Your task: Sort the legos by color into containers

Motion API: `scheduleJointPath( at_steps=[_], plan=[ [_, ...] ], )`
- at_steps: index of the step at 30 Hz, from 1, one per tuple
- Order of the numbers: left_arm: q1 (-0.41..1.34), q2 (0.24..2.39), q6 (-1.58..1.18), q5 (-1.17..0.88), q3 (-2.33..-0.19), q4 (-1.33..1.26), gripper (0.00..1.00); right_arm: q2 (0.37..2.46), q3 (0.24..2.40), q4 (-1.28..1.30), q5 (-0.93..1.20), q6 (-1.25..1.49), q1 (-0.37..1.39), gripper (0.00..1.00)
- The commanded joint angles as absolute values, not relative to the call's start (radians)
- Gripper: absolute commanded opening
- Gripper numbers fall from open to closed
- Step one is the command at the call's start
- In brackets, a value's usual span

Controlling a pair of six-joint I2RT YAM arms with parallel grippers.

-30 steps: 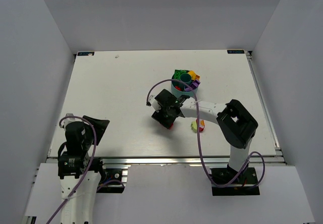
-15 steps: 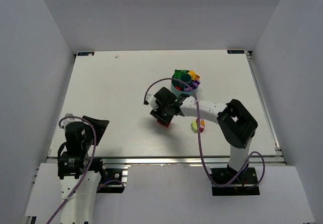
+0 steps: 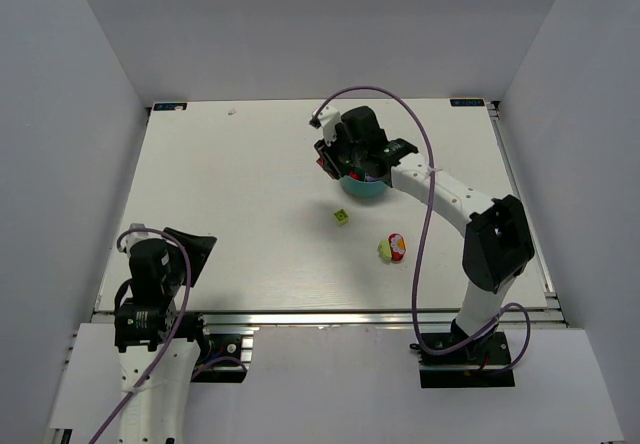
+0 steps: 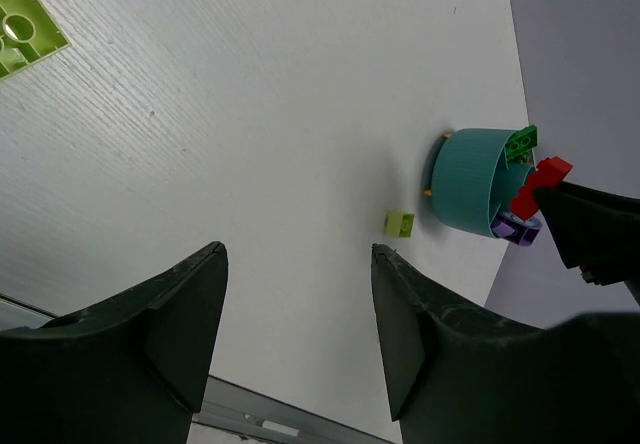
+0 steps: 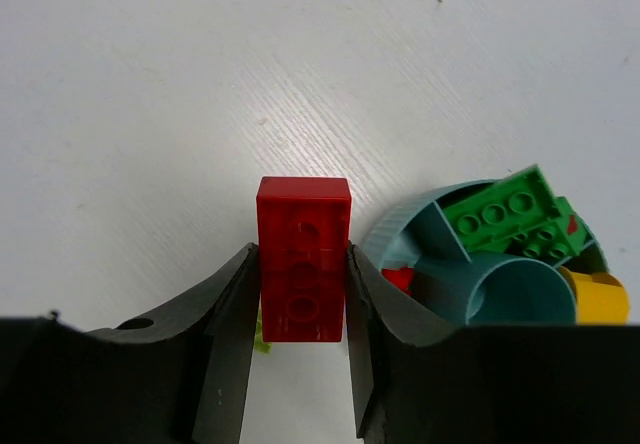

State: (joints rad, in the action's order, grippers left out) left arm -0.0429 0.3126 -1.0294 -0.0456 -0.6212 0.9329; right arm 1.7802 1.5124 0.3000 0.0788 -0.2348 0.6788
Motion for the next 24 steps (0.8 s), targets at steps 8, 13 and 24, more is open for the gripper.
scheduleJointPath(
  at_steps=[8,13,24],
  plan=[
    [-0.046,0.342,-1.02,-0.06,-0.612,0.884,0.69,1.812,1.591,0.245,-0.025,-0.241,0.631,0.06],
    [-0.048,0.345,-1.02,-0.064,-0.604,0.874,0.69,1.841,1.589,0.245,-0.031,-0.242,0.601,0.1],
    [-0.048,0.371,-1.014,-0.074,-0.591,0.841,0.69,1.865,1.583,0.244,-0.026,-0.258,0.575,0.19]
  ],
)
